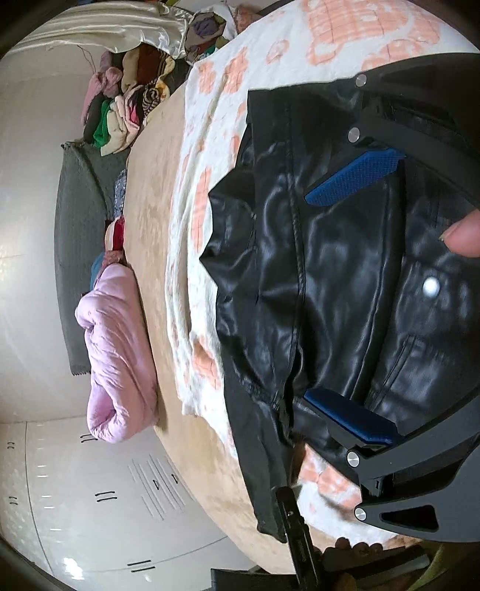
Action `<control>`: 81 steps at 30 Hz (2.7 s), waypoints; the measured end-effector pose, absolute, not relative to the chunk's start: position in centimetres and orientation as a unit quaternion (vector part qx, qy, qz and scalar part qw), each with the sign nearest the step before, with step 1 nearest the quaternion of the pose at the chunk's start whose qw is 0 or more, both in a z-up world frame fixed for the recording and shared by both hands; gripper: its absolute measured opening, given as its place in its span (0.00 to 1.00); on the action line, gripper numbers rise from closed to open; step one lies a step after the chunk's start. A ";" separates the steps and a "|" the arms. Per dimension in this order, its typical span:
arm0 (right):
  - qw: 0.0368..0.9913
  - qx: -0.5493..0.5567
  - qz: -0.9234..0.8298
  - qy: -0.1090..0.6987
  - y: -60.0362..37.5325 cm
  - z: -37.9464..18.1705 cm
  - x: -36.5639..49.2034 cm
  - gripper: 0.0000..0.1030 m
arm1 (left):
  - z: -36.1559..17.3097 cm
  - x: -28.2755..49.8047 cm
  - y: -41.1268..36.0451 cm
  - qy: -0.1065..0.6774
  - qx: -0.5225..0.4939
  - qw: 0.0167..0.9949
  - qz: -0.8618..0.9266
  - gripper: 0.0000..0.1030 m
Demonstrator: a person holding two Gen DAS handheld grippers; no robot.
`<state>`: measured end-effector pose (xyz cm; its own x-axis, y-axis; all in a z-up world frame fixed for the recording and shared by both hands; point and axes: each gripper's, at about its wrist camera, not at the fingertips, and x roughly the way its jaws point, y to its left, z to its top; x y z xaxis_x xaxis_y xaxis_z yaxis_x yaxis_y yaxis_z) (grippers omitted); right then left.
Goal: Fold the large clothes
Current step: 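Grasp the other sleeve cuff with the left tool, then lift the sleeve cuff with the left tool toward the jacket body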
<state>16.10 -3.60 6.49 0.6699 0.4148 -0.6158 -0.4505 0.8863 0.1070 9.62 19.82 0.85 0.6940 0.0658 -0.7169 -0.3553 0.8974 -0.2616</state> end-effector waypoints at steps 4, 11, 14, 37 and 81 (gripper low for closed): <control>0.909 -0.027 0.247 0.334 -1.7 6.5 16.1 0.96 | 0.6 8.9 22.0 0.368 -0.217 0.894 0.136 0.91; 0.904 -0.040 0.262 0.335 1.9 6.8 16.0 0.96 | 0.7 7.6 24.8 0.358 -0.235 0.888 0.168 0.91; 0.902 -0.046 0.269 0.334 3.1 6.9 15.8 0.96 | 0.6 7.1 25.7 0.354 -0.236 0.887 0.180 0.91; 0.876 -0.091 0.337 0.332 12.8 6.1 14.4 0.96 | -1.1 5.1 31.7 0.349 -0.281 0.859 0.247 0.91; 0.871 -0.056 0.335 0.354 12.4 4.5 14.5 0.96 | 0.3 5.2 40.3 0.236 -0.360 0.847 0.311 0.02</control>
<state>14.47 12.35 4.51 0.5243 0.5445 -0.6547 -0.6232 0.7693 0.1407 5.22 40.33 0.27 0.6952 0.3565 -0.6242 -0.6969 0.5470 -0.4638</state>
